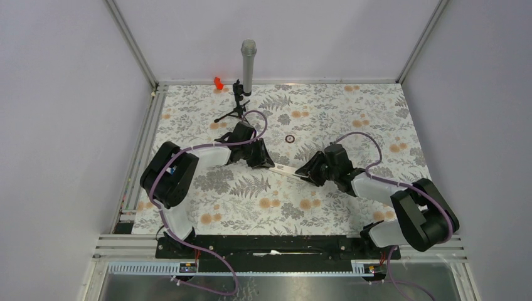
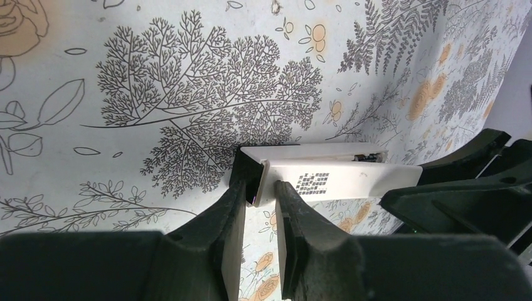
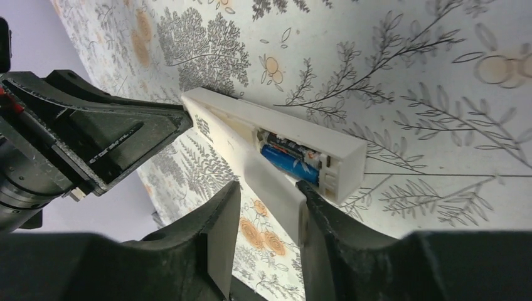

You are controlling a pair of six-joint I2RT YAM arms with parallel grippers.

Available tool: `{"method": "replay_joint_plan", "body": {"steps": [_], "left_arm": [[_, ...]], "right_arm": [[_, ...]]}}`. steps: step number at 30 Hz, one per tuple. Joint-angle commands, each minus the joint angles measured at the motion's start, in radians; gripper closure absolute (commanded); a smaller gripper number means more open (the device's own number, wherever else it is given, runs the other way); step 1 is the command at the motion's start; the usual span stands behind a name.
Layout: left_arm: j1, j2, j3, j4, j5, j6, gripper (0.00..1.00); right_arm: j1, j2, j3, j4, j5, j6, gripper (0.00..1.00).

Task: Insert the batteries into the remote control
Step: Load the battery cover into the remote control.

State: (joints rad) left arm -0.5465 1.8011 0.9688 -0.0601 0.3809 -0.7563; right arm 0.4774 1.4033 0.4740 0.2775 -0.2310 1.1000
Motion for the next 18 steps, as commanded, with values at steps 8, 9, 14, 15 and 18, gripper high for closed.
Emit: {"method": "replay_joint_plan", "body": {"steps": [8, 9, 14, 15, 18], "left_arm": [[-0.009, 0.085, -0.021, -0.154, -0.123, 0.060, 0.78], [-0.009, 0.087, -0.020, -0.155, -0.123, 0.060, 0.78], [-0.010, 0.093, -0.018, -0.155, -0.122, 0.064, 0.78], [-0.010, 0.093, -0.018, -0.155, -0.122, 0.064, 0.78], [-0.010, 0.094, -0.018, -0.153, -0.122, 0.064, 0.79]], "right_arm": [[-0.035, -0.179, 0.046, -0.271, 0.144, -0.084, 0.42], [-0.040, -0.190, 0.041, -0.271, 0.156, -0.089, 0.41], [-0.052, -0.174, 0.038, -0.304, 0.176, -0.122, 0.39], [-0.052, -0.163, 0.042, -0.304, 0.180, -0.134, 0.39], [-0.052, -0.129, 0.061, -0.292, 0.180, -0.173, 0.39]]}}
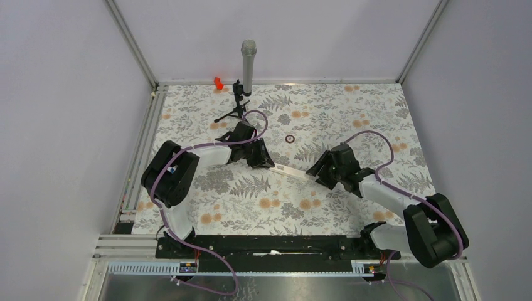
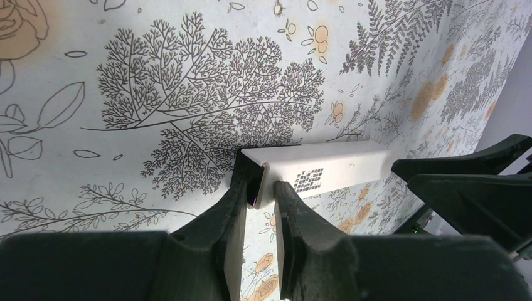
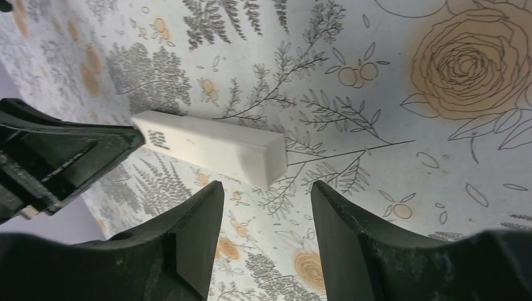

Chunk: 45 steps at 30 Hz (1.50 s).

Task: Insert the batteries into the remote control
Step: Load the battery cover into the remote control.

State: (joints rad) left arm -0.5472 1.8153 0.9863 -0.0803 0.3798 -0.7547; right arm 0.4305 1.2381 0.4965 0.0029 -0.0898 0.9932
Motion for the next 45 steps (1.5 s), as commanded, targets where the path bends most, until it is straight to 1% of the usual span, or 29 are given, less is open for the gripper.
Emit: {"method": "replay_joint_plan", "body": {"steps": [1, 8, 13, 16, 20, 23, 29, 34, 40, 45], "left_arm": [[-0.009, 0.081, -0.037, -0.130, -0.119, 0.063, 0.79], [-0.010, 0.081, -0.041, -0.116, -0.106, 0.058, 0.79], [-0.009, 0.079, -0.048, -0.105, -0.093, 0.054, 0.80], [-0.009, 0.076, -0.053, -0.094, -0.083, 0.050, 0.81], [-0.010, 0.067, -0.065, -0.067, -0.055, 0.040, 0.87], [-0.009, 0.064, -0.080, -0.035, -0.019, 0.021, 0.88], [-0.010, 0.063, -0.102, 0.025, 0.041, -0.015, 0.91], [-0.010, 0.063, -0.118, 0.070, 0.080, -0.047, 0.93], [-0.010, 0.061, -0.125, 0.100, 0.081, -0.074, 0.94], [-0.010, 0.061, -0.127, 0.121, 0.074, -0.095, 0.97]], "right_arm": [[-0.005, 0.046, 0.046, -0.014, 0.033, -0.075, 0.40], [-0.006, 0.128, 0.067, 0.039, -0.003, -0.095, 0.58], [-0.006, 0.170, 0.063, 0.045, 0.006, -0.102, 0.71], [-0.005, 0.182, 0.058, 0.045, 0.012, -0.114, 0.76], [-0.006, 0.208, 0.041, 0.047, -0.019, -0.126, 0.81], [-0.006, 0.231, 0.009, 0.078, -0.045, -0.122, 0.83], [-0.001, 0.271, -0.002, 0.119, -0.061, -0.117, 0.85], [0.032, 0.323, -0.003, 0.149, -0.053, -0.107, 0.86], [0.071, 0.356, -0.007, 0.174, -0.027, -0.080, 0.89], [0.085, 0.348, -0.010, 0.171, -0.007, -0.073, 0.90]]}}
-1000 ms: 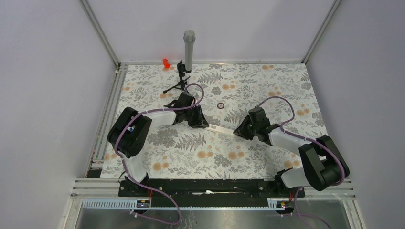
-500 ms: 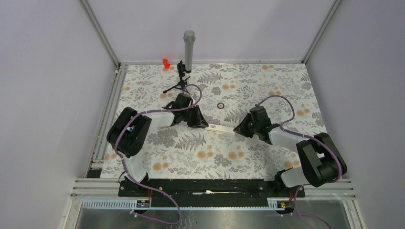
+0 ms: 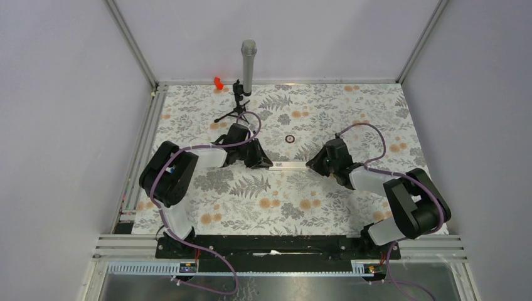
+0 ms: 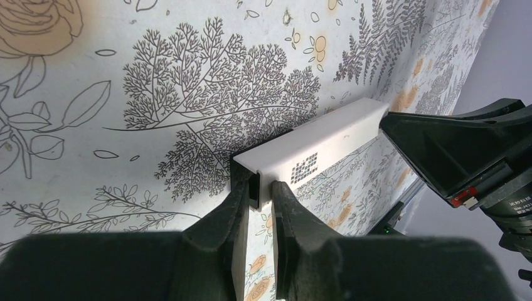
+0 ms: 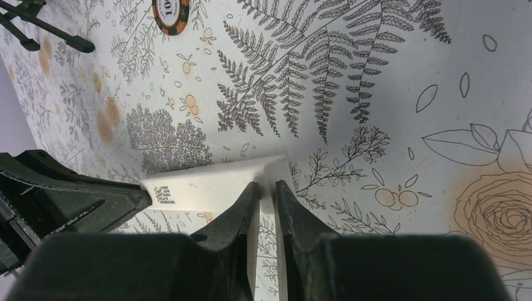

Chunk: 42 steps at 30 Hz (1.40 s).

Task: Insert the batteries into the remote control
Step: Load the battery cover into the remote control.

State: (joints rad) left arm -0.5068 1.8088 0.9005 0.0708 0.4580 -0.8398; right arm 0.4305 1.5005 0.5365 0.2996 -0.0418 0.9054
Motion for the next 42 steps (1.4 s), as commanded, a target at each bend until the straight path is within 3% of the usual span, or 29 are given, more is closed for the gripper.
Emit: {"method": "replay_joint_plan", "body": {"steps": [1, 7, 13, 17, 35, 42], "left_arm": [[-0.048, 0.067, -0.041, -0.033, -0.014, -0.010, 0.97], [-0.044, 0.042, -0.039, -0.099, -0.082, 0.024, 0.98], [-0.042, 0.044, -0.032, -0.111, -0.100, 0.027, 0.97], [-0.042, 0.044, -0.031, -0.116, -0.110, 0.027, 0.96], [-0.042, 0.048, -0.015, -0.123, -0.113, 0.029, 0.96], [-0.042, 0.053, -0.018, -0.076, -0.052, 0.002, 1.00]], "right_arm": [[0.085, 0.075, -0.045, -0.136, -0.040, 0.006, 0.90], [0.075, 0.053, 0.085, -0.267, 0.070, -0.138, 0.82], [0.073, 0.063, 0.160, -0.327, 0.095, -0.228, 0.60], [0.073, 0.043, 0.179, -0.328, 0.112, -0.259, 0.57], [0.076, 0.104, 0.258, -0.406, 0.119, -0.358, 0.66], [0.123, 0.136, 0.228, -0.383, 0.106, -0.334, 0.80]]}}
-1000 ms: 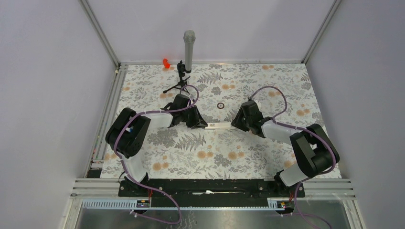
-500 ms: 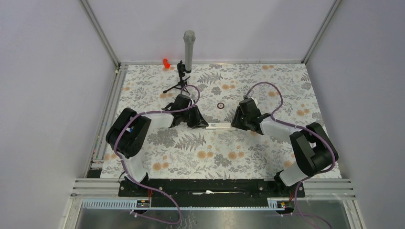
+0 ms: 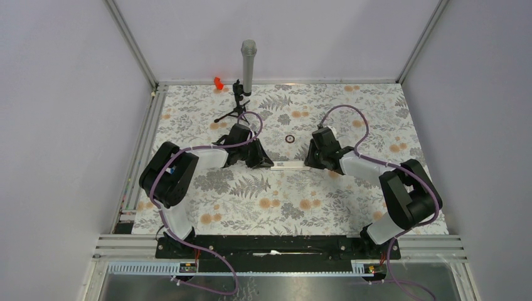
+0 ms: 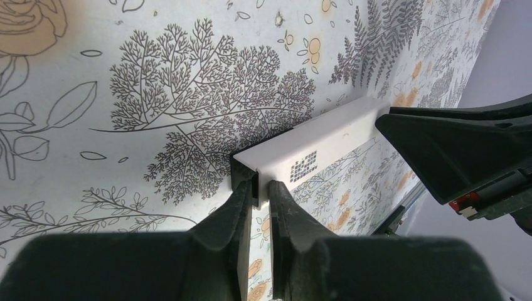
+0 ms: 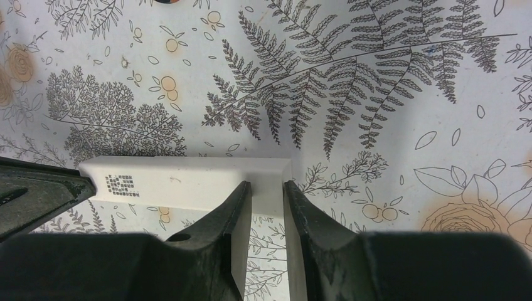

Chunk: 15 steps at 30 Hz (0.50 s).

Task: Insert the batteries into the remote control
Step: Load the battery cover into the remote control.

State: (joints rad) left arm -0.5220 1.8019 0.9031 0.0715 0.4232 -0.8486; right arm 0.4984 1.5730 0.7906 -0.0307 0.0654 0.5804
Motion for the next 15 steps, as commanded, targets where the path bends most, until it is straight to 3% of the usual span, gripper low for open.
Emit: {"method": "replay_joint_plan", "body": {"steps": [1, 8, 15], "left_arm": [[-0.027, 0.062, -0.020, -0.076, -0.014, 0.009, 1.00], [-0.027, 0.058, -0.013, -0.076, -0.016, -0.001, 1.00], [-0.024, 0.051, -0.018, -0.076, -0.025, 0.001, 1.00]], "right_arm": [[0.065, 0.069, -0.031, -0.051, -0.003, 0.000, 0.81], [0.119, 0.100, -0.078, -0.027, -0.041, 0.056, 0.81], [0.096, 0.096, -0.158, 0.019, -0.018, 0.075, 0.77]]}}
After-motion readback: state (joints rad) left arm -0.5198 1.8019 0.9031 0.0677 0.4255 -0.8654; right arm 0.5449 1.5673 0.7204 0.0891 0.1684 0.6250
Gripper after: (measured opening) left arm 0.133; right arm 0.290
